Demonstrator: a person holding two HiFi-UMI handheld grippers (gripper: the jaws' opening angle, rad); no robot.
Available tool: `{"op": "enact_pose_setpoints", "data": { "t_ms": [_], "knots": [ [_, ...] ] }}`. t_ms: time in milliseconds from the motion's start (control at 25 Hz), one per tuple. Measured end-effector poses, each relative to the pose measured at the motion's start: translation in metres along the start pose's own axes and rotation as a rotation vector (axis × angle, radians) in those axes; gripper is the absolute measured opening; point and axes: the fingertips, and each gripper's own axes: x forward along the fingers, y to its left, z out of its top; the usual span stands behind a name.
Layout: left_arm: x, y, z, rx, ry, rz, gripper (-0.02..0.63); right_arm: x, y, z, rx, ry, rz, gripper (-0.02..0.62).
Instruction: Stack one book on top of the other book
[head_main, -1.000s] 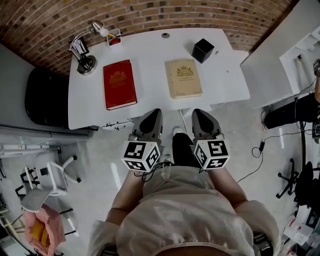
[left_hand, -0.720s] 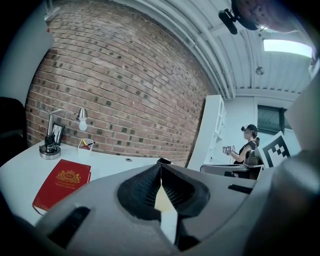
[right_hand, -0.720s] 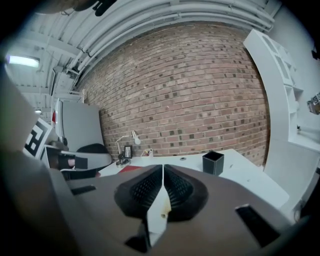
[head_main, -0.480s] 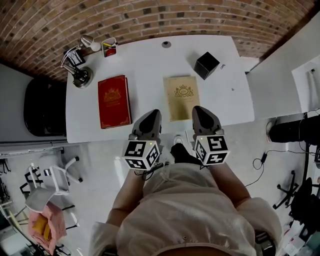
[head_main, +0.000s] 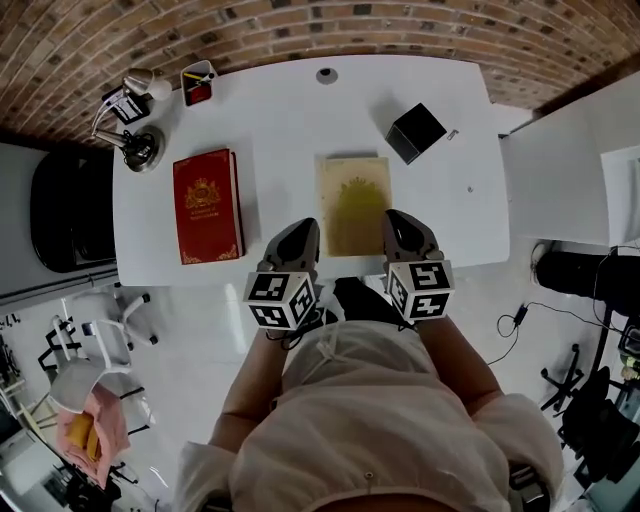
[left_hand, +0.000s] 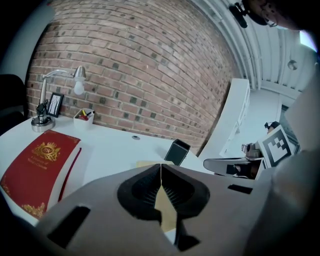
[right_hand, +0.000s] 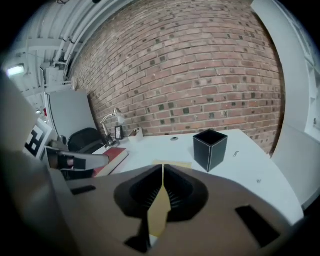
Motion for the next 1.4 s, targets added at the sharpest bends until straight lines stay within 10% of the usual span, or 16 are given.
{"op": "enact_pose_setpoints", "data": {
  "t_ms": [400,640,1400],
  "knots": [
    [0.044,0.012,-0.045,-0.129,0.102,-0.019,0.025,0.040,-0.027,-0.053,0.055,0.199,0.006,0.099],
    [0.067,0.020,-0.070,-0.180,0.169,-0.011,0.232,0.058,-0.036,-0.073,0.129,0.260,0.037,0.235],
    [0.091,0.018,-0.100,-0.242,0.331,-0.069,0.259,0.075,-0.031,-0.090,0.213,0.332,0.093,0.227]
  ]
}}
